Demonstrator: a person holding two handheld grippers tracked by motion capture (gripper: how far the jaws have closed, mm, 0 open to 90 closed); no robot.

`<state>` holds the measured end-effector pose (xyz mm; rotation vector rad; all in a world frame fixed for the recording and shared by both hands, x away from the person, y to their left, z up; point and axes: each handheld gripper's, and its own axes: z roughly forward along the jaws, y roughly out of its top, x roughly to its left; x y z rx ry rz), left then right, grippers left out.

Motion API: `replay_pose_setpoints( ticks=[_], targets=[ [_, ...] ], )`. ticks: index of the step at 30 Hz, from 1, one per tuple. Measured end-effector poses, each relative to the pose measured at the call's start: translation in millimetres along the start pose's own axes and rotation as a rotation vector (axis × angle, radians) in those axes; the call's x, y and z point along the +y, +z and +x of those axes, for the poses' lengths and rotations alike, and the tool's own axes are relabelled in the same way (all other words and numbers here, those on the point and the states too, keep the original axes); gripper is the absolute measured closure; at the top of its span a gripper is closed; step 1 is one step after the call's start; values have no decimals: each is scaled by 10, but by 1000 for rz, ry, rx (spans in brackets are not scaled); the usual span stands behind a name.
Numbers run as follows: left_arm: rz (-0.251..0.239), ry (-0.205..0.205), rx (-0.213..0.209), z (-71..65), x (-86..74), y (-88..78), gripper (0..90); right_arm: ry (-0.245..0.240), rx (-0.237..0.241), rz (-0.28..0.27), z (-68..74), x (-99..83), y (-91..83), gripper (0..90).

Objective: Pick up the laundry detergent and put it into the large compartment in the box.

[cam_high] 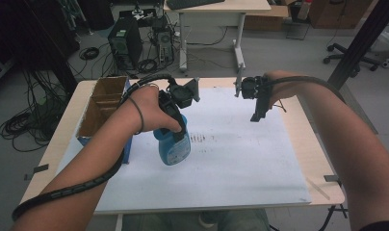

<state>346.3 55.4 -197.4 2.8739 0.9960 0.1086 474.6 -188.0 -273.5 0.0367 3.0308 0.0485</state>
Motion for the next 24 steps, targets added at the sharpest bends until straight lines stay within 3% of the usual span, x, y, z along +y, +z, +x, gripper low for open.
replay_pose_setpoints(
  ticks=[24],
  targets=[
    [-16, -178, 56, 231, -24, -598, 378, -5, -4, -2, 2, 3, 6, 64]
  ],
)
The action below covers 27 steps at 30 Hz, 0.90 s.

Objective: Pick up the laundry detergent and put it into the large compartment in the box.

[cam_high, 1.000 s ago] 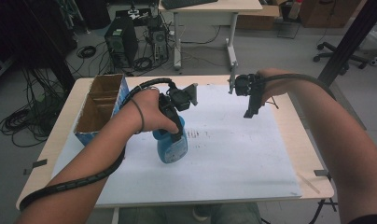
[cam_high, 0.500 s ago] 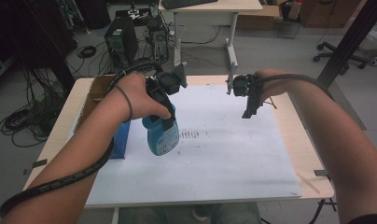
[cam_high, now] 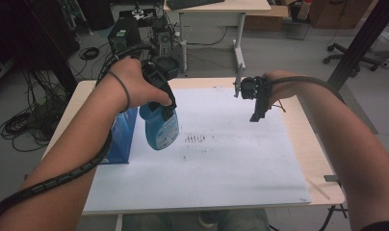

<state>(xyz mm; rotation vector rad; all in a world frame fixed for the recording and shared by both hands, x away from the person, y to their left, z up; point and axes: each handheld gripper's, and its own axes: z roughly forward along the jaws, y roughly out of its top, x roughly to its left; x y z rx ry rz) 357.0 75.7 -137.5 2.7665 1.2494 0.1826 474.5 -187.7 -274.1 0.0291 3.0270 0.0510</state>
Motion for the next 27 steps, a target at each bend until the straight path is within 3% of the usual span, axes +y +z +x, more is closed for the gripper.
replay_pose_setpoints(
  ticks=[17, 27],
  targets=[
    [-24, -147, 39, 337, -69, -415, 378, -3, -4, -3, -9, -18, -6, 65],
    [-9, -230, 57, 561, -144, -552, 378, 2, -1, 1, -27, -28, 3, 66]
  ],
)
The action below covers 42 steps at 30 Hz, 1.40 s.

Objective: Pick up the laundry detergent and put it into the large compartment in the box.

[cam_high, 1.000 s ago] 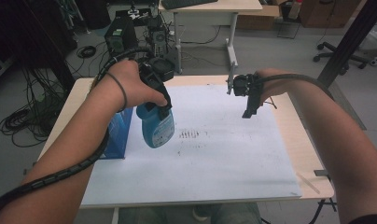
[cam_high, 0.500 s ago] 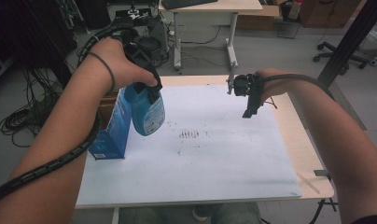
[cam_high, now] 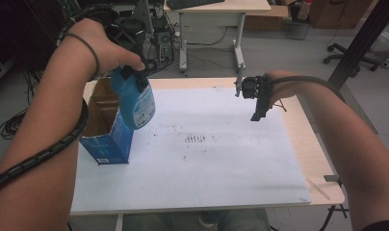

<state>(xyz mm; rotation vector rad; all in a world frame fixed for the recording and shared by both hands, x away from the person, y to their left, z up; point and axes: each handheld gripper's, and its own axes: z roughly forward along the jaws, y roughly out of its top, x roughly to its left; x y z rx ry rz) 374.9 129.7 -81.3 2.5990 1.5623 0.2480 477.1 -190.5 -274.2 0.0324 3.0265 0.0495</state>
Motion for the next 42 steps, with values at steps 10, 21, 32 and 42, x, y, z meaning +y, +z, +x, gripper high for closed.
replay_pose_setpoints(
  ticks=[10, 21, 32, 42],
  targets=[
    [-3, -112, 13, 341, -62, -91, 378, -1, 7, 4, -22, 14, 37, 67],
    [2, -218, 27, 675, -130, -121, 378, -5, 13, 8, -42, 31, 75, 69],
    [32, -278, 29, 906, -164, -29, 378, -5, 17, 11, -60, 30, 92, 69],
    [56, -341, 29, 1102, -195, 89, 378, -1, 21, 19, -59, 17, 113, 69]
  ],
)
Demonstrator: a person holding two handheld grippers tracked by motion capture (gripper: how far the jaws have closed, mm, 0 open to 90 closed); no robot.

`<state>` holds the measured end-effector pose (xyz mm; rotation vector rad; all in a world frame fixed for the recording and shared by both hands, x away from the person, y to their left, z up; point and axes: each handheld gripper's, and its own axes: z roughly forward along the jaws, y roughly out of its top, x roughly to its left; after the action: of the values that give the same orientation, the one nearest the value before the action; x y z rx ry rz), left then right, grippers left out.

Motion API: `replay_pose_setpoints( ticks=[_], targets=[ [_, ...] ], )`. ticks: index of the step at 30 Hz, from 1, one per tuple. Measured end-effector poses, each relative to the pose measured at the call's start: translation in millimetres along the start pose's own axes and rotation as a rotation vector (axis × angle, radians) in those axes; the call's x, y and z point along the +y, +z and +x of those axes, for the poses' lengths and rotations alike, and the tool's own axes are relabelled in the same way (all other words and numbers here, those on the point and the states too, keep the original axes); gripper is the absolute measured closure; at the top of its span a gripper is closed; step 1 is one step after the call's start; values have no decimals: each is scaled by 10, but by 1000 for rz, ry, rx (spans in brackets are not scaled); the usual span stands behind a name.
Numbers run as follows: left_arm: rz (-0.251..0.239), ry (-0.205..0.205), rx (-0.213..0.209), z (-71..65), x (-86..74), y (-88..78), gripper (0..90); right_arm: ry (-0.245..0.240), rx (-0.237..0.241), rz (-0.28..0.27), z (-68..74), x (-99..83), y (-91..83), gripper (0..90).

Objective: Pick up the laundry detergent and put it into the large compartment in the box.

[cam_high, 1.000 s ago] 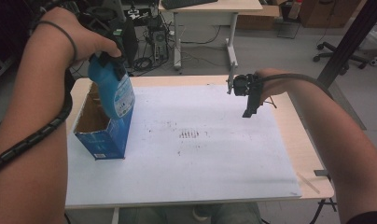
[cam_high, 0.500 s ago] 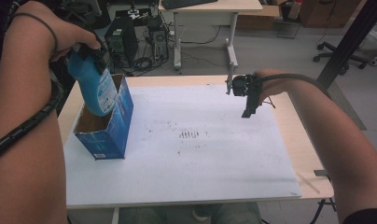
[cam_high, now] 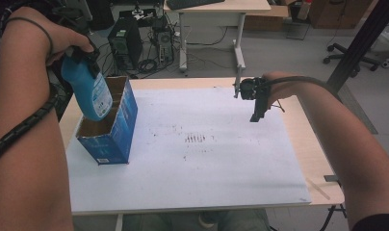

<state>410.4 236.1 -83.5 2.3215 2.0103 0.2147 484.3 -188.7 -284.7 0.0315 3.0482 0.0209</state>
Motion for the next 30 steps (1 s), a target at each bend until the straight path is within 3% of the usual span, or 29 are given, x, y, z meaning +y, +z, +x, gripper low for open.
replay_pose_setpoints(
  ticks=[8, 17, 30],
  targets=[
    [4, -37, 3, 86, 11, 12, 378, -3, 1, 2, 9, -4, 1, 69],
    [9, -51, 5, 124, 30, 0, 378, -1, 0, 1, 6, -12, -6, 69],
    [24, -58, 1, 180, 36, 135, 378, 2, -1, 2, -4, -22, -1, 71]
  ],
)
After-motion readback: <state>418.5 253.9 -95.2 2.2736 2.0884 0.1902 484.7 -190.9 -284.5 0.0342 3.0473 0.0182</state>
